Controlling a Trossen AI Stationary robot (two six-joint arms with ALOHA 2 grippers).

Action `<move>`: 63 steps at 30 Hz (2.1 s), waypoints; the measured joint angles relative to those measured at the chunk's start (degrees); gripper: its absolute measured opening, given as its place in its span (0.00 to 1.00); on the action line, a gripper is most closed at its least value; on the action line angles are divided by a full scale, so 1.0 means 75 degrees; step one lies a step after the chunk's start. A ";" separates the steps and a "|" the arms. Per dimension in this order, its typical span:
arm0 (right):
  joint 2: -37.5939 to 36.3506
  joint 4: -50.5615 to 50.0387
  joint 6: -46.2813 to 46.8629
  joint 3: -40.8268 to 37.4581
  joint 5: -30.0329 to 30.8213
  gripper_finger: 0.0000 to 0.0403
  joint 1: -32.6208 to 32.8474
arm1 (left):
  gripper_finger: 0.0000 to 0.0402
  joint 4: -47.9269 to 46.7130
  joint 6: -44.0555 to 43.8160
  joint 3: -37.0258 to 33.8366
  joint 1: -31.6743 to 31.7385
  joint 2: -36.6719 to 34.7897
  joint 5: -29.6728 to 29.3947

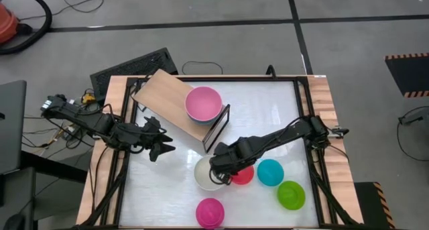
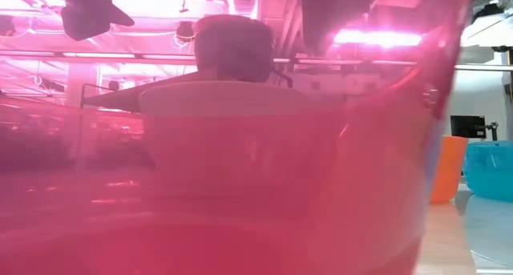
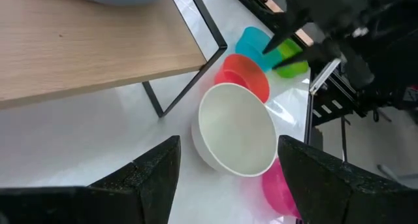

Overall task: Place and stack bowls onto a shelf
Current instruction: Stack the white bowl on top of the pink bowl on the shelf

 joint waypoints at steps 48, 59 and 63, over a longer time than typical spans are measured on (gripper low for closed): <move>0.0269 -0.0526 -0.0459 0.1438 -0.1581 0.07 -0.0787 | 0.60 -0.0477 -0.0044 0.0000 0.0000 0.0000 -0.0230; -0.1403 -0.0771 -0.0847 0.2308 0.0059 0.07 -0.2294 | 0.60 -0.0601 -0.0458 0.0000 0.0001 0.0004 -0.0260; -0.1637 -0.0637 -0.1055 0.2305 0.0803 0.07 -0.2902 | 0.60 -0.0651 -0.0589 0.0000 0.0000 0.0003 -0.0419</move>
